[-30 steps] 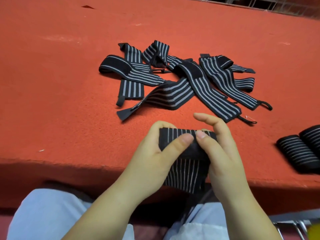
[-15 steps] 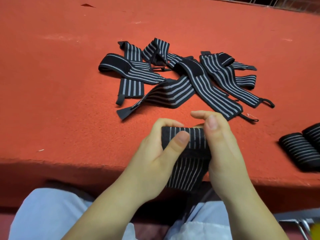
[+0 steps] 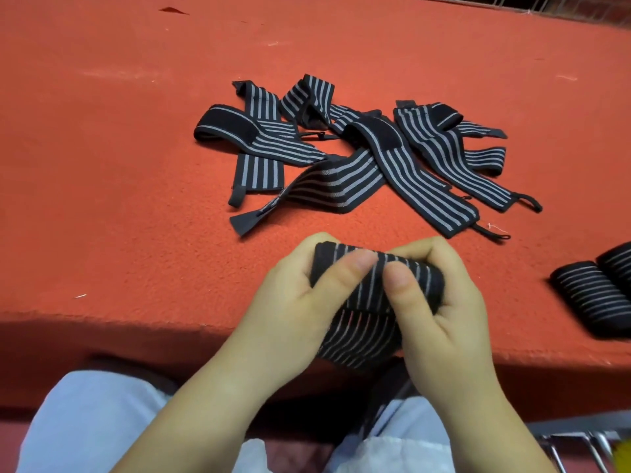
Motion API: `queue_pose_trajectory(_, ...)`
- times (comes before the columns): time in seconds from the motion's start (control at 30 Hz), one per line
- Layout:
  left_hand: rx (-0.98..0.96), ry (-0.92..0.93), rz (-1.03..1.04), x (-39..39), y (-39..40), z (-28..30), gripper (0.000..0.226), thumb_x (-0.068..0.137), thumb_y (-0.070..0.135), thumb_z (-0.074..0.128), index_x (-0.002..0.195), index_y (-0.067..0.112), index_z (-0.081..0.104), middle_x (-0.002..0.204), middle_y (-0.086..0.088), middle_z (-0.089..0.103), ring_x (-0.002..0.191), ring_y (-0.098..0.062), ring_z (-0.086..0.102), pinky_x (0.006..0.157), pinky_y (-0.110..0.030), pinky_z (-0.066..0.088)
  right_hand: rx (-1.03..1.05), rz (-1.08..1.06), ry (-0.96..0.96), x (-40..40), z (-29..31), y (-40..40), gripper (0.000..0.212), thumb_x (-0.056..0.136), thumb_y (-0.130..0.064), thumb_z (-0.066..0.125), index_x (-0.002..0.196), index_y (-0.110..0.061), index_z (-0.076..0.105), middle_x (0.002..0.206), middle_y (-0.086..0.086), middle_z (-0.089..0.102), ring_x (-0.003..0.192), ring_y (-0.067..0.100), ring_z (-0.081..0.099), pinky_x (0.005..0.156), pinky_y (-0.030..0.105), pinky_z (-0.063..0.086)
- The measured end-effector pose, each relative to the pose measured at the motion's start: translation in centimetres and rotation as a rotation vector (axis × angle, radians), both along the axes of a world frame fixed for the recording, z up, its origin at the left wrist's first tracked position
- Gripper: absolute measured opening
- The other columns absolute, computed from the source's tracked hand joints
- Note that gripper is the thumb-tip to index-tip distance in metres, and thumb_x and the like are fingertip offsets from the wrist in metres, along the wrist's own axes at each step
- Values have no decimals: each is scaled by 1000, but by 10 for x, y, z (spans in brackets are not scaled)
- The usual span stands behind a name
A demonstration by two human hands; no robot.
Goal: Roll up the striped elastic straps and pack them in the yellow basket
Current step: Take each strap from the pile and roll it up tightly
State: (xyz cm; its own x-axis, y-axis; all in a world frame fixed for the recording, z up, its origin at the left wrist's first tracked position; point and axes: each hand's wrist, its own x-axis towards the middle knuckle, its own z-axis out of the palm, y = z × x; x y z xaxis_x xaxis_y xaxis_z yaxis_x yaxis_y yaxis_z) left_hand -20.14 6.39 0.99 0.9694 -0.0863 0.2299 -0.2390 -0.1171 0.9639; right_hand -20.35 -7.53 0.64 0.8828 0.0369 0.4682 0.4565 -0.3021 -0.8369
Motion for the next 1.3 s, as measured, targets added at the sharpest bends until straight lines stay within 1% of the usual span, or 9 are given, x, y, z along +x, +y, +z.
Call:
queue_pose_trajectory(0.17,251,-189,10,-4,4,-1,29,78,54,53,97,32,50,78,18,54,69,1,52,65,-16,39,238,113,508,10,-3,-3,59,73,-60,55,79,-2,59,75,22,62,69,18,56,69,36,51)
queue_pose_trajectory(0.3,271,-177,316,-6,-1,-7,45,67,64,55,97,31,45,93,16,50,91,-2,50,82,-16,38,143,-43,146,3,-2,2,45,80,-54,50,69,-10,51,59,-8,49,55,0,45,53,12,38)
queue_pose_trajectory(0.37,265,-125,435,-5,0,-9,52,57,71,55,83,27,47,77,11,50,74,-3,49,71,-18,39,155,-87,77,1,-3,1,34,81,-51,50,69,-19,49,58,-12,51,55,-1,45,53,10,36)
queue_pose_trajectory(0.47,146,95,246,-5,-3,-3,69,57,79,54,69,11,58,56,-6,55,51,-6,45,54,-30,44,126,-103,22,1,-3,0,28,82,-51,52,74,-25,49,61,-17,54,55,-3,48,53,8,36)
queue_pose_trajectory(0.57,-68,171,102,-5,-8,3,45,68,65,65,59,21,63,46,9,56,41,2,47,42,-12,36,74,-54,-2,1,-3,1,37,81,-66,49,80,-29,49,63,-20,56,55,-3,50,54,8,37)
queue_pose_trajectory(0.67,-164,163,86,-4,-10,5,24,79,56,56,66,37,63,50,13,56,43,2,49,42,-10,37,29,-26,25,2,-4,2,43,81,-69,46,82,-26,50,63,-16,57,55,-1,52,54,11,38)
queue_pose_trajectory(0.9,-89,-63,109,-4,-7,-2,18,85,41,53,86,23,52,65,21,60,54,6,52,54,-9,42,-108,-68,425,5,-5,1,83,56,-94,30,71,-21,65,60,-6,66,52,4,58,58,32,49)
queue_pose_trajectory(1.07,-49,-29,-84,-6,0,-9,17,81,48,49,89,34,54,69,19,61,58,3,54,55,-11,43,292,54,593,4,6,5,47,72,-64,45,62,-23,67,45,-4,54,38,6,45,37,18,34)
queue_pose_trajectory(1.3,-135,360,-36,1,3,-5,38,74,67,45,64,34,61,51,8,50,44,-9,44,42,-19,35,65,143,238,-1,-3,5,22,77,-48,55,88,-31,62,75,-19,66,67,-4,60,61,8,42)
